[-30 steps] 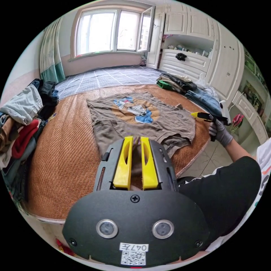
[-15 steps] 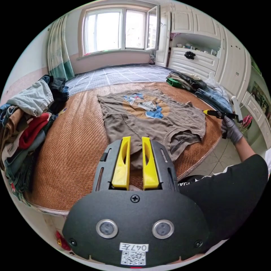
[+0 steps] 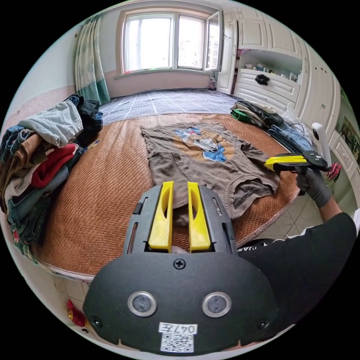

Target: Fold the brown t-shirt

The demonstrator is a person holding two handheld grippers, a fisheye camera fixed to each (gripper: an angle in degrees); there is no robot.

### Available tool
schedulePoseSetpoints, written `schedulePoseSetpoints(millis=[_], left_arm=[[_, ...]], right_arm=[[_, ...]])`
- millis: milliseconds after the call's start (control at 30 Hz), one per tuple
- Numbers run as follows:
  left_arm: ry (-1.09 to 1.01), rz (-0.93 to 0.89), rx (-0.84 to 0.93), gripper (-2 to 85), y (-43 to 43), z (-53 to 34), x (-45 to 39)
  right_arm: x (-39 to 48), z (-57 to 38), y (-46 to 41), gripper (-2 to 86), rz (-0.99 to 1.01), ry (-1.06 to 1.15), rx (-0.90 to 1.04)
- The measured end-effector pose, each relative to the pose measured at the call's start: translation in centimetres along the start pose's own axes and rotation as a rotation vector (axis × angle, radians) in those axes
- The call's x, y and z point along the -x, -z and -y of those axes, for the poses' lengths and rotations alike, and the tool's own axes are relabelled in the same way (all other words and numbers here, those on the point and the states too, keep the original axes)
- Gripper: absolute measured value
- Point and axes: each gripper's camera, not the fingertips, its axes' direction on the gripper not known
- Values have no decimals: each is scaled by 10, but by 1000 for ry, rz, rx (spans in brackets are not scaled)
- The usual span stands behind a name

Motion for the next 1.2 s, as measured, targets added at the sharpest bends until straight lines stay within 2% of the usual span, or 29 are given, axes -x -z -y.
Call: schedulePoseSetpoints(millis=[167,267,400,467,533,600,700,800,1033,1200], left_arm=[[-14,13,10,64,-3,4,-14],[-12,12,3,64,-5,4,-27],[18,-30,-51,70,1,8,-44],[23,-80,-83,75,10,9,-48],[-39,-103,-100,80,21,8,-60],[-242,-104,-66,85,32,9,-95],[-526,-98,64,97,22,11,-157],[-713,-74,140,109,-7,17,-219],[-905,-58,283,124,-100,21,-333],[-842,-140,325,125,-155,22,-371]], right_arm=[[-4,31,-3,-2,84,-21,53],[-15,32,9,2,148,-105,-39],[-7,47,11,33,245,-44,14],[-2,48,31,35,246,-5,-47],[0,46,56,31,241,34,-110],[5,44,82,24,166,128,-123],[25,47,91,25,53,292,-37],[53,54,86,33,8,429,11],[100,85,57,81,-56,576,93],[138,100,28,83,-139,724,199]])
